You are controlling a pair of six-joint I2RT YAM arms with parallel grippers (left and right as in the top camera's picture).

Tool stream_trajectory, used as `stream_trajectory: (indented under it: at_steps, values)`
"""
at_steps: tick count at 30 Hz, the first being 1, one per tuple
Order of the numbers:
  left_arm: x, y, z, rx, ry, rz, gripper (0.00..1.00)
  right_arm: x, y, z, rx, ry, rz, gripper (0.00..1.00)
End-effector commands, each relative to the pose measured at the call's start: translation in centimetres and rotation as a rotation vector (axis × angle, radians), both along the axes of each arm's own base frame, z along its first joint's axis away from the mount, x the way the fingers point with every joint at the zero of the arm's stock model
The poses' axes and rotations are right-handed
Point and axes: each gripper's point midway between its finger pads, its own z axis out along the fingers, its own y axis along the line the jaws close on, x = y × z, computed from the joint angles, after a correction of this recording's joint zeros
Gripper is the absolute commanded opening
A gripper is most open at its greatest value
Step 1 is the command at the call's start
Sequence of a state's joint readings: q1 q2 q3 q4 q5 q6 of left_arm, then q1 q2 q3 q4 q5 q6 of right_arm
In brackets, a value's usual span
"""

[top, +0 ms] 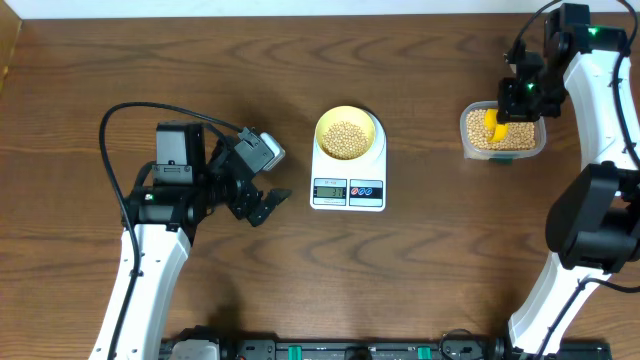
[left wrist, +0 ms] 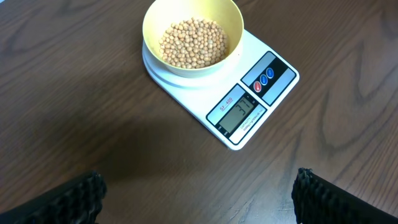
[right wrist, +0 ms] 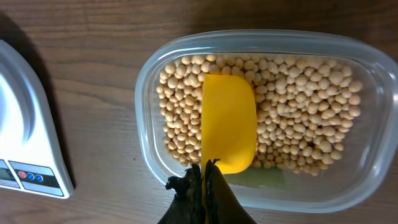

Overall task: Scoop item into bowl and weigh 50g on scale
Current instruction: 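Dip the yellow scoop into the tub soybeans with the right gripper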

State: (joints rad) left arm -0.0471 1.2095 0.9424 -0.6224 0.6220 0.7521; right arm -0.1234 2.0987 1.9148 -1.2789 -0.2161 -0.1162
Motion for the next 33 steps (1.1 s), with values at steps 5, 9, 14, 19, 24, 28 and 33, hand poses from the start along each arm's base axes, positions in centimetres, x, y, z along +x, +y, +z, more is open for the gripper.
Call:
stream_trajectory:
  at_steps: [5, 9, 14, 19, 24, 28, 33]
  values:
    - [0.3, -0.2, 0.6, -0.011, -0.006, 0.004, 0.98, -1.0, 0.7, -1.0, 0.043, 0.041, -0.003, 0.01]
    - [0.3, -0.2, 0.6, -0.011, -0.006, 0.003, 0.98, -1.2, 0.8, -1.0, 0.05, 0.05, -0.002, 0.01]
    - [0.3, -0.2, 0.6, -0.011, -0.006, 0.004, 0.98, -1.2, 1.8, -0.8, 0.11, 0.048, 0.002, 0.01]
    - [0.3, -0.2, 0.6, -0.011, -0.006, 0.003, 0.98, -1.2, 1.6, -0.8, 0.112, 0.048, -0.002, 0.01]
    - [0.3, -0.2, 0.6, -0.011, -0.006, 0.004, 0.98, -1.2, 0.7, -0.8, 0.116, 0.048, -0.026, 0.01]
    - [0.3, -0.2, 0.6, -0.011, -0.006, 0.003, 0.98, -1.1, 0.2, -0.8, 0.117, 0.043, -0.037, 0.01]
    - [0.3, -0.2, 0.6, -0.011, -0.006, 0.003, 0.97, -1.3, 0.2, -1.0, 0.122, 0.049, -0.04, 0.01]
